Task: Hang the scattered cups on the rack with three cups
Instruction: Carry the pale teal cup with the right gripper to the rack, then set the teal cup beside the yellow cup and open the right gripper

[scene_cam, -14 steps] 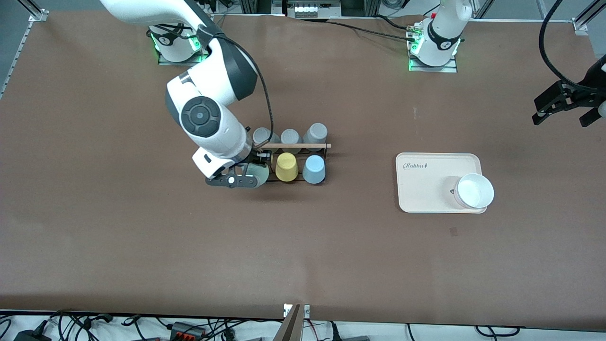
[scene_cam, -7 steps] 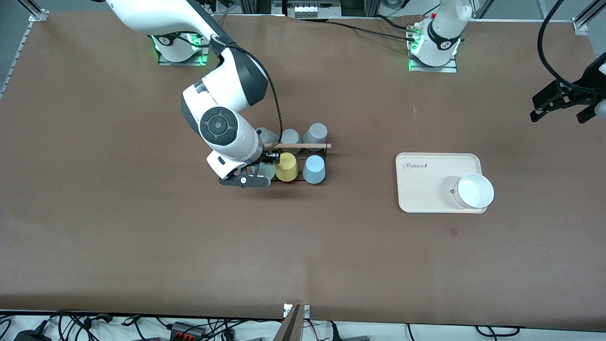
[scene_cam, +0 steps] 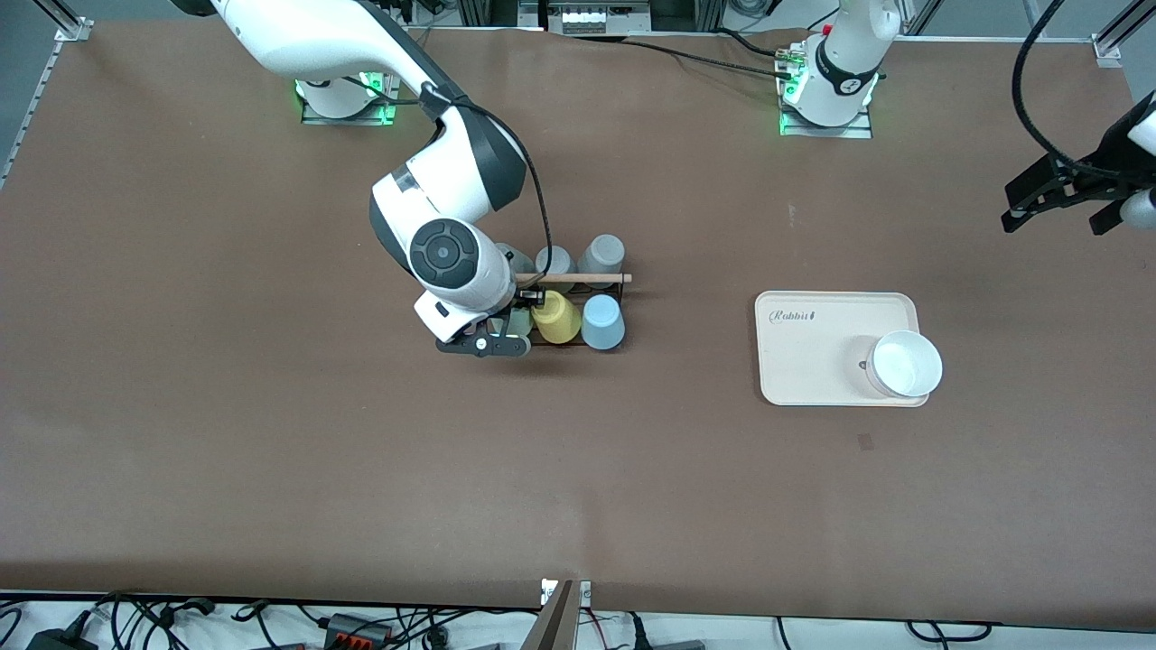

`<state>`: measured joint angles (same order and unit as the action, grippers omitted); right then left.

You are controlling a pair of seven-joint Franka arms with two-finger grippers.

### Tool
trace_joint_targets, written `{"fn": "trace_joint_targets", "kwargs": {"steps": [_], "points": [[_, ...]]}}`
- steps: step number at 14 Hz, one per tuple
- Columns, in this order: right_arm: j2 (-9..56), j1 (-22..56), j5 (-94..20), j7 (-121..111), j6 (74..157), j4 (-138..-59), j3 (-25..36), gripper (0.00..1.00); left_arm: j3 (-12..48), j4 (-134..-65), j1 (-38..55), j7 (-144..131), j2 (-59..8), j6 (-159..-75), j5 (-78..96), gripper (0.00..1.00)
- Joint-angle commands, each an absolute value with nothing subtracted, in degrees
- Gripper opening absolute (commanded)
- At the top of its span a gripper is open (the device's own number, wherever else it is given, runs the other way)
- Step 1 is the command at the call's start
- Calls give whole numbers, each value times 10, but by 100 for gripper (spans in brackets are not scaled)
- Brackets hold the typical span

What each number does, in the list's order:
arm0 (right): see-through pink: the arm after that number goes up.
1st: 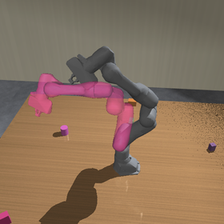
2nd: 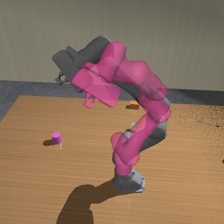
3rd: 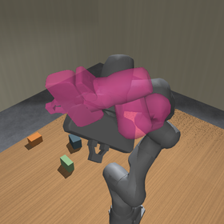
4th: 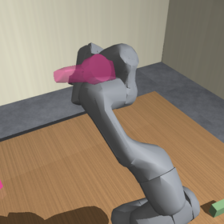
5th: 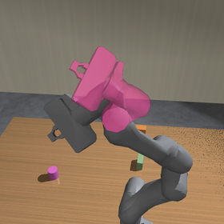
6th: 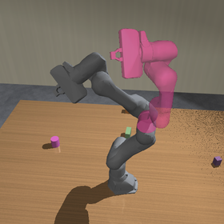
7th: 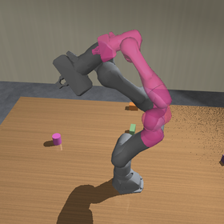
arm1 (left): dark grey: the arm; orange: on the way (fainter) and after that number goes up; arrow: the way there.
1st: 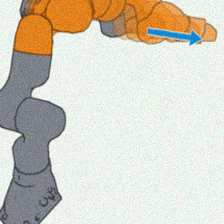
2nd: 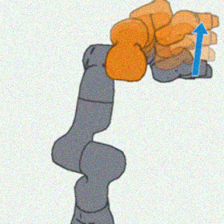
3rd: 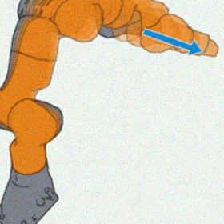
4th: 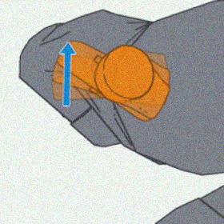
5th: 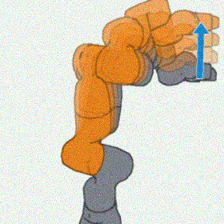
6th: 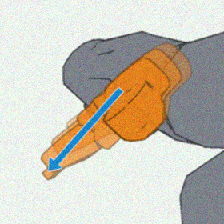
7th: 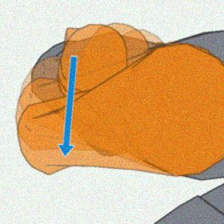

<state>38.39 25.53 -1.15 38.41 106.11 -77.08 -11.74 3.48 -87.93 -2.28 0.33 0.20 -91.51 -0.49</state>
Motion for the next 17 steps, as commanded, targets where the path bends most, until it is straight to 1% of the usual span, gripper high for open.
{"fn": "trace_joint_targets", "kwargs": {"steps": [1, 4, 5, 6, 7, 10, 12, 14, 15, 17], "points": [[403, 260, 0, 398, 1056, -752, -113, 30, 37, -864, -24, -6, -9, -902, 3, 100], [408, 260, 0, 399, 1056, -752, -113, 30, 35, -860, -30, -1, -9, -885, 4, 100], [410, 260, 0, 400, 1056, -752, -113, 33, 35, -859, -30, -3, -9, -883, 3, 100], [411, 259, 0, 400, 1058, -752, -113, 62, 35, -858, -29, -4, -10, -883, 2, 100], [410, 259, 0, 401, 1060, -751, -113, 100, 36, -858, -27, -4, -10, -883, -2, 100], [398, 249, -1, 418, 1050, -724, -111, 100, 36, -858, -27, 3, -18, -882, 4, 100], [394, 245, 0, 419, 1027, -702, -98, 100, 36, -858, -27, 4, -18, -883, 4, 100], [365, 236, -1, 413, 992, -668, -82, 100, 36, -858, -26, 4, -18, -882, 4, 100], [360, 220, 1, 410, 971, -654, -77, 100, 37, -858, -26, 4, -17, -883, 4, 100], [339, 174, 1, 362, 962, -641, -78, 100, 37, -858, -29, 5, -16, -884, 9, 100]]}}
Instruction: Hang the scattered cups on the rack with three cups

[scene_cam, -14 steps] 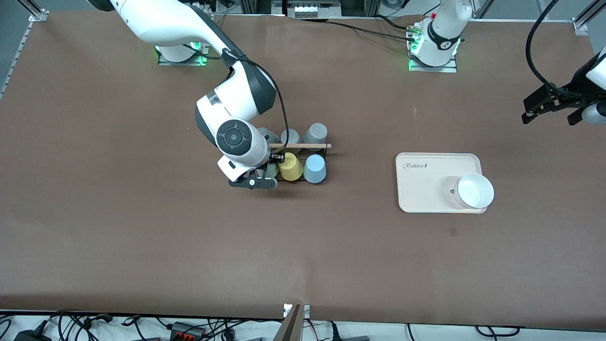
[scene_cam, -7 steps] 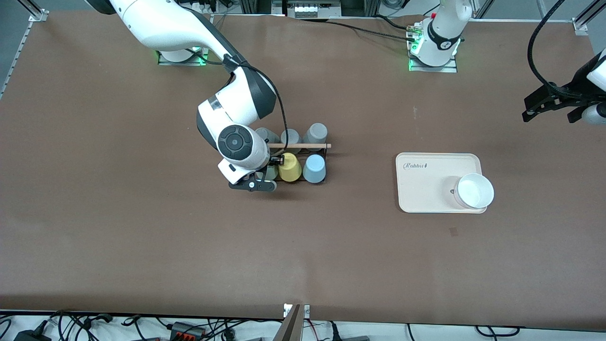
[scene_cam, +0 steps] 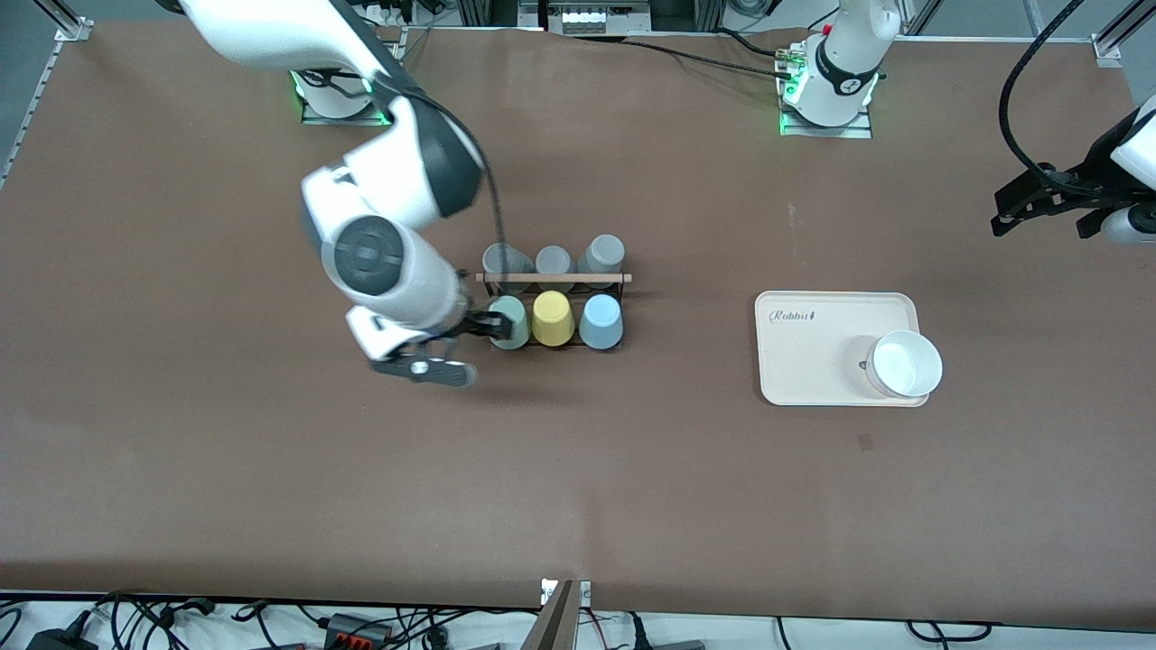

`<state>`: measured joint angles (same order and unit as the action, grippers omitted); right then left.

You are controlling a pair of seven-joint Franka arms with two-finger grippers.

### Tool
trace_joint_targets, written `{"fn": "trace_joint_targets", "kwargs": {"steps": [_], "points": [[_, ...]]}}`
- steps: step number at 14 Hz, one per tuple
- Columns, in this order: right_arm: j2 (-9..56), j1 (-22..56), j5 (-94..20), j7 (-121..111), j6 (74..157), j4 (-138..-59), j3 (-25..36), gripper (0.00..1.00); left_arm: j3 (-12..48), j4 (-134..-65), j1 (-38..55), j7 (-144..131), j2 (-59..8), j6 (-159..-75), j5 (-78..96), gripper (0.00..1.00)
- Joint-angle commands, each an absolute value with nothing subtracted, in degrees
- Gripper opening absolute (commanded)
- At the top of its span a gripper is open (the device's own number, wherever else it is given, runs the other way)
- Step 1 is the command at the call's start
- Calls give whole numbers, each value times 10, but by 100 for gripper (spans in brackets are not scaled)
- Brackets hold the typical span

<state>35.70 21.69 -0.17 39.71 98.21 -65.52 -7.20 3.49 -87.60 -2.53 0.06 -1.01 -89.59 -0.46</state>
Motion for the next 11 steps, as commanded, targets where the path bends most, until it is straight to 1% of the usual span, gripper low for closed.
{"fn": "trace_joint_targets", "kwargs": {"steps": [1, 5, 8, 9, 10, 11], "points": [[334, 150, 1, 326, 962, -641, -78, 100, 36, -858, -31, 6, -15, -885, 17, 100], [315, 66, 6, 267, 960, -641, -70, 100, 36, -859, -32, 6, -11, -886, 20, 100], [263, 13, 7, 172, 956, -655, -67, 100, 35, -860, -32, 6, -11, -886, 20, 100], [235, -2, 7, 146, 962, -689, -61, 100, 35, -860, -32, 7, -11, -886, 20, 100], [212, -12, 6, 115, 962, -711, -51, 100, 35, -860, -32, 6, -10, -886, 21, 100], [197, -10, 5, 74, 959, -720, -19, 100, 35, -860, -32, 7, -10, -886, 20, 100]]}}
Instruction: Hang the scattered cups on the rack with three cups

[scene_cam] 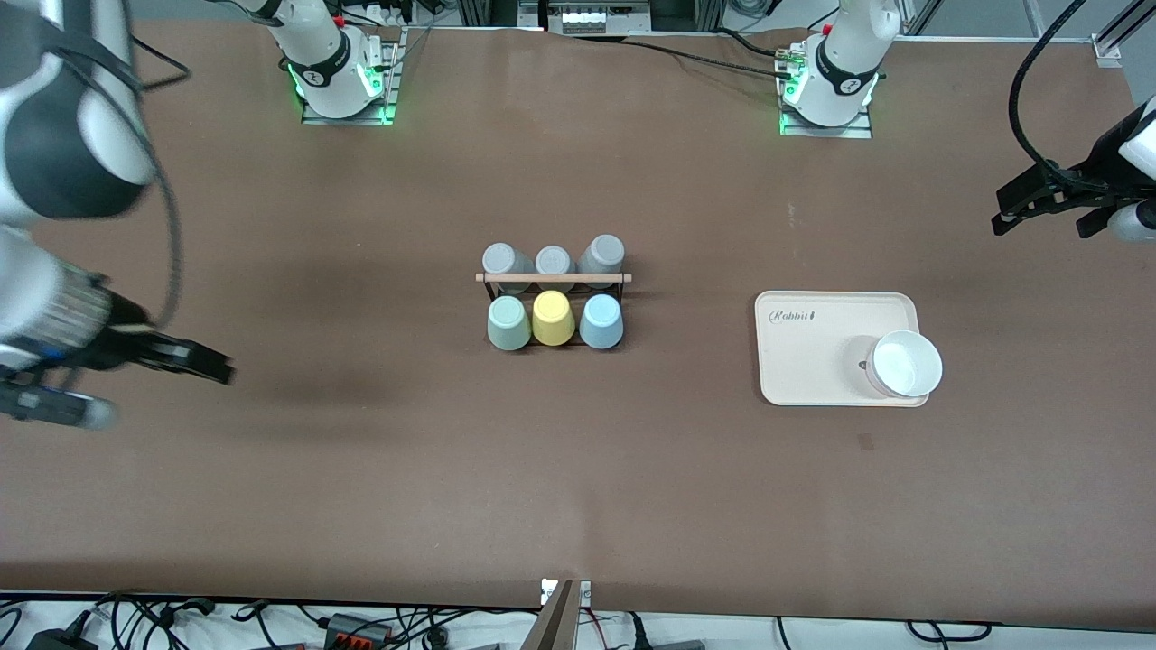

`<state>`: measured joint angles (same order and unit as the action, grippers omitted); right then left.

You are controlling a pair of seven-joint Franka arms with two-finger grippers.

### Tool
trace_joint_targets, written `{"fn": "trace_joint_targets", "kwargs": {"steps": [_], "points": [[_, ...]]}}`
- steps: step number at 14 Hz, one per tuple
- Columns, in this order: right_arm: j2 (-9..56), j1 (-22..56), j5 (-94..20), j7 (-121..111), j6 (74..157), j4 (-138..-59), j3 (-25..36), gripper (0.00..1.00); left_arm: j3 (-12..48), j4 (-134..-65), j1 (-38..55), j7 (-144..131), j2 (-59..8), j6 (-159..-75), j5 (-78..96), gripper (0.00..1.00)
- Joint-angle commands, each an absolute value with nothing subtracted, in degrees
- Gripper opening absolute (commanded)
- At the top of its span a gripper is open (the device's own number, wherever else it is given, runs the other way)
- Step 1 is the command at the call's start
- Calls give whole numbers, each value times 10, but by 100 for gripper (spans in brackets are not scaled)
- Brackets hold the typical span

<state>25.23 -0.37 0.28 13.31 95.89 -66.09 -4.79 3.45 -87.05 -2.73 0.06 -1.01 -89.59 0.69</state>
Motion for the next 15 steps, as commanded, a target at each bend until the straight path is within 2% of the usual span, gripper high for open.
{"fn": "trace_joint_targets", "kwargs": {"steps": [1, 5, 7, 10, 13, 15], "points": [[187, -9, 2, 36, 957, -723, 5, 100, 35, -860, -32, 7, -10, -886, 20, 100], [160, -22, 3, -15, 917, -729, 13, 100, 33, -861, -32, 7, -10, -885, 20, 100], [127, -22, 4, -15, 932, -781, 13, 100, 33, -861, -32, 7, -9, -885, 20, 100], [51, -19, 7, -15, 971, -904, 13, 100, 30, -863, -32, 7, -4, -885, 19, 100], [0, -18, 7, -15, 972, -971, 10, 100, 29, -864, -33, 7, -3, -885, 19, 100], [-15, -18, 6, -15, 971, -989, 9, 100, 29, -864, -33, 7, -3, -885, 19, 100]]}}
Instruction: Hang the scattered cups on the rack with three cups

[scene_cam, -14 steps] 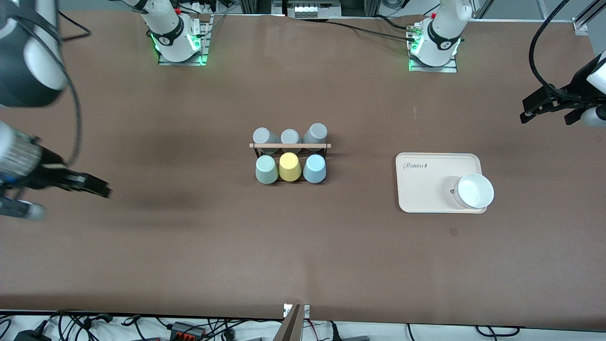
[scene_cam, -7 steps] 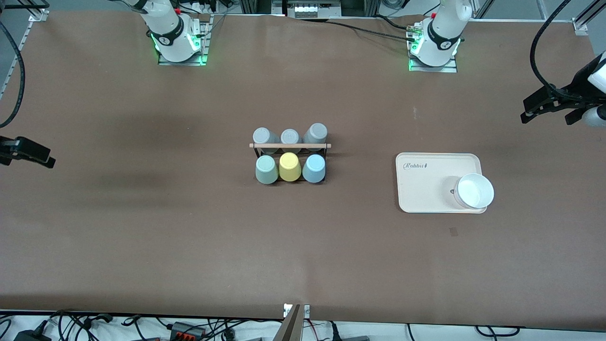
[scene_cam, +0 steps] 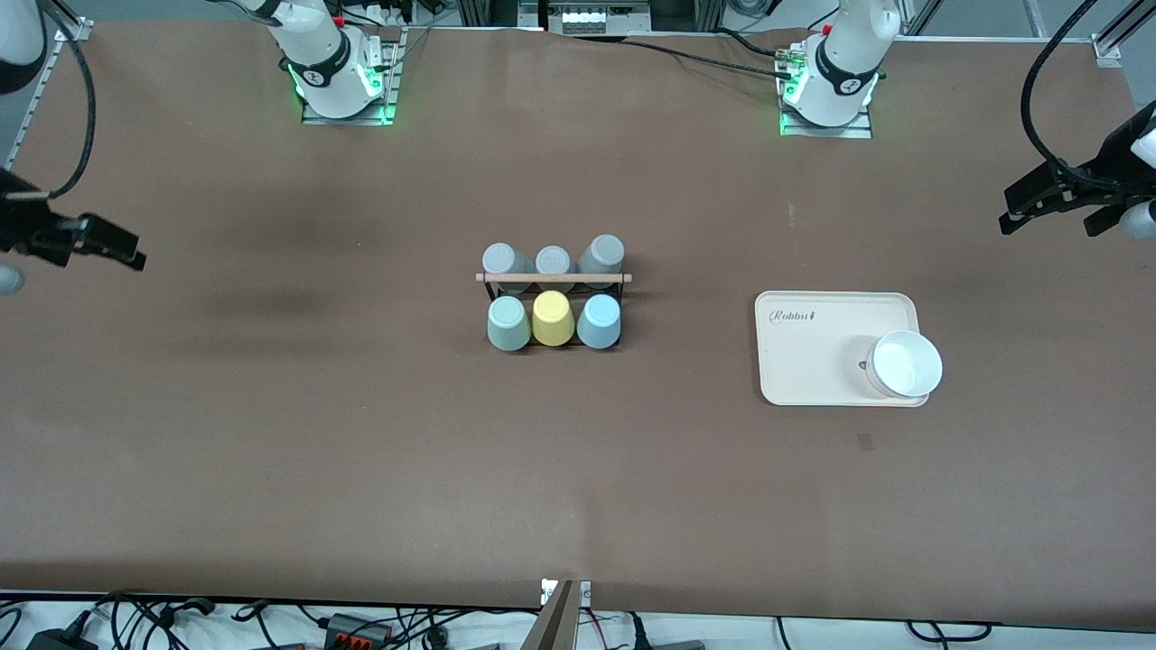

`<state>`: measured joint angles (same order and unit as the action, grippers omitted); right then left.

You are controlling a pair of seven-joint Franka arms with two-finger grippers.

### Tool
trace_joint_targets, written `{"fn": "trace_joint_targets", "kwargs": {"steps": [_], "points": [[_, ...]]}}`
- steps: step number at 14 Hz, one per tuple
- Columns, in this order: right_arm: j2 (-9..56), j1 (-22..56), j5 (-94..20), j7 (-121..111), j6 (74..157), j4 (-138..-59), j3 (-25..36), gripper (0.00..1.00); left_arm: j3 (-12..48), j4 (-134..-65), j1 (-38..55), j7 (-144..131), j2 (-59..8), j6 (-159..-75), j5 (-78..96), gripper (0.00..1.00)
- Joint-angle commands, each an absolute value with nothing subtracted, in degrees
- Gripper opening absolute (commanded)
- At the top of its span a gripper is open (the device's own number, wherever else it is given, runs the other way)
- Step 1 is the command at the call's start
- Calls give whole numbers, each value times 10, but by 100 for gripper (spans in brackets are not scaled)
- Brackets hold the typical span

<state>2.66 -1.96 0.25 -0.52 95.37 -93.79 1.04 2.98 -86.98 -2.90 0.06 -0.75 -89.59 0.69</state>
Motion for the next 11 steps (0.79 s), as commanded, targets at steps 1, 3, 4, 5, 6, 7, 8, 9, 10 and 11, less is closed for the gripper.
{"fn": "trace_joint_targets", "kwargs": {"steps": [1, 3, 4, 5, 6, 7, 8, 9, 10, 11], "points": [[-16, -18, 6, -16, 973, -984, 9, 100, 29, -864, -33, 7, -3, -885, 19, 100], [-11, -19, 3, -16, 968, -970, 9, 100, 29, -864, -33, 7, -3, -885, 19, 100], [-11, -19, 4, -16, 970, -970, 9, 100, 29, -865, -33, 7, -3, -885, 19, 100], [-11, -19, 4, -16, 972, -970, 9, 100, 29, -865, -33, 7, -3, -885, 19, 100], [-11, -19, 3, -15, 976, -970, 9, 100, 28, -865, -33, 7, -3, -885, 19, 100], [-11, -19, 2, -15, 984, -971, 9, 100, 29, -865, -33, 7, -3, -885, 19, 100], [-11, -19, 2, -16, 987, -972, 9, 100, 29, -865, -33, 7, -4, -885, 19, 100], [-12, -19, 3, -17, 986, -972, 9, 100, 28, -865, -33, 7, -3, -885, 19, 100], [-12, -19, 4, -24, 985, -972, 9, 100, 28, -865, -33, 7, -3, -885, 19, 100], [-12, -19, 4, -33, 984, -972, 10, 100, 28, -865, -33, 7, -4, -885, 19, 100]]}}
